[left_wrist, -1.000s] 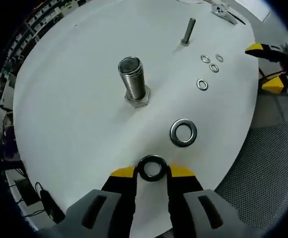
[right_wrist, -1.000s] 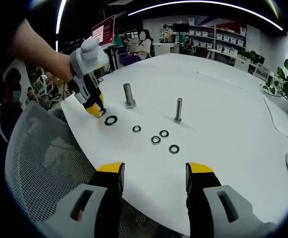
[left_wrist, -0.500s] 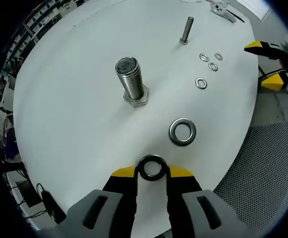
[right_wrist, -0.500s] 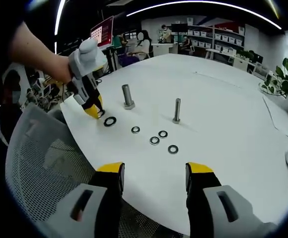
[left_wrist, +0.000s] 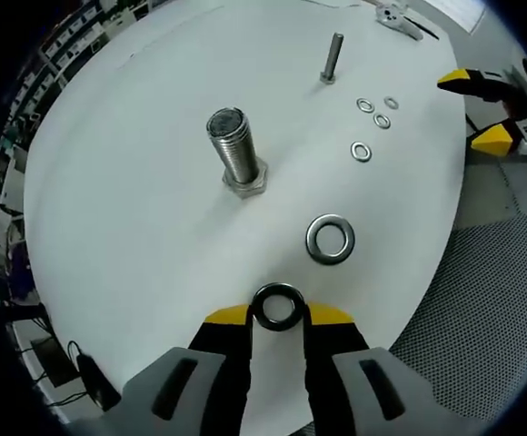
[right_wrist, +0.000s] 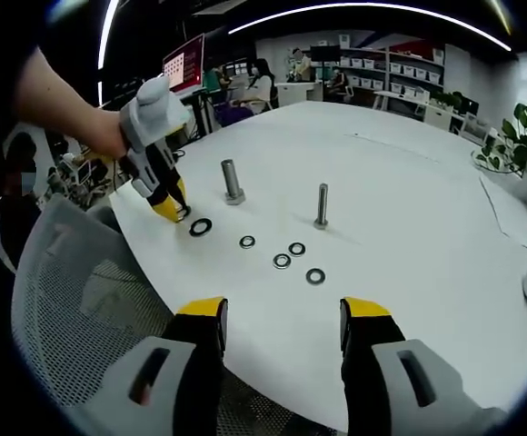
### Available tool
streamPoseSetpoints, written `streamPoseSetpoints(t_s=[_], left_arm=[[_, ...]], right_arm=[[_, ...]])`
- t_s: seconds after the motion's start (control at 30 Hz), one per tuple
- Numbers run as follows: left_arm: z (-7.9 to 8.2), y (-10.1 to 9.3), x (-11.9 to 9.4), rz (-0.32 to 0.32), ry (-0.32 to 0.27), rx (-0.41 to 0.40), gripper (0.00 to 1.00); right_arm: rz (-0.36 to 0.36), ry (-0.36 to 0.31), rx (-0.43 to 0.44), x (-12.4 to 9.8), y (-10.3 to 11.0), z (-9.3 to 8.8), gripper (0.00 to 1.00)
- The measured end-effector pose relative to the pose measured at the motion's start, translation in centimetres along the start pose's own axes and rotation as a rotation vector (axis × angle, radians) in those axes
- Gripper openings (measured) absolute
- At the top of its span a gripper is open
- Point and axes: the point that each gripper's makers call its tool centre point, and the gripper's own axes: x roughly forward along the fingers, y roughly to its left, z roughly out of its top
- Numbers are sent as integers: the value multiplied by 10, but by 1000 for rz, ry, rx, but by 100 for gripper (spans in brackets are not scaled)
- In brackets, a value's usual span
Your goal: Place the washer onto the threaded stud by aligning its center hole with the stud, sliding it down to the base, and recovering from edge contact or off-axis alignment until the washer reaches the visible bottom stop.
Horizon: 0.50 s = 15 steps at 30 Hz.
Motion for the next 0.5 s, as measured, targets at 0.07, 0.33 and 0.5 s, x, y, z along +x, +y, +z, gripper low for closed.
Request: streamPoseSetpoints(t_s=[0.07,0.33,0.5], left_arm=[[1,1,-2,0,-5,8,19],[7,10,-10,6,-21,19,19],[10,11,-17,5,-32,37,19]], right_arm=[[-1,-2,0,0,0,0,52],[-4,-2,1,0,-1,0,52],[-4,-1,2,0,-1,0,52]])
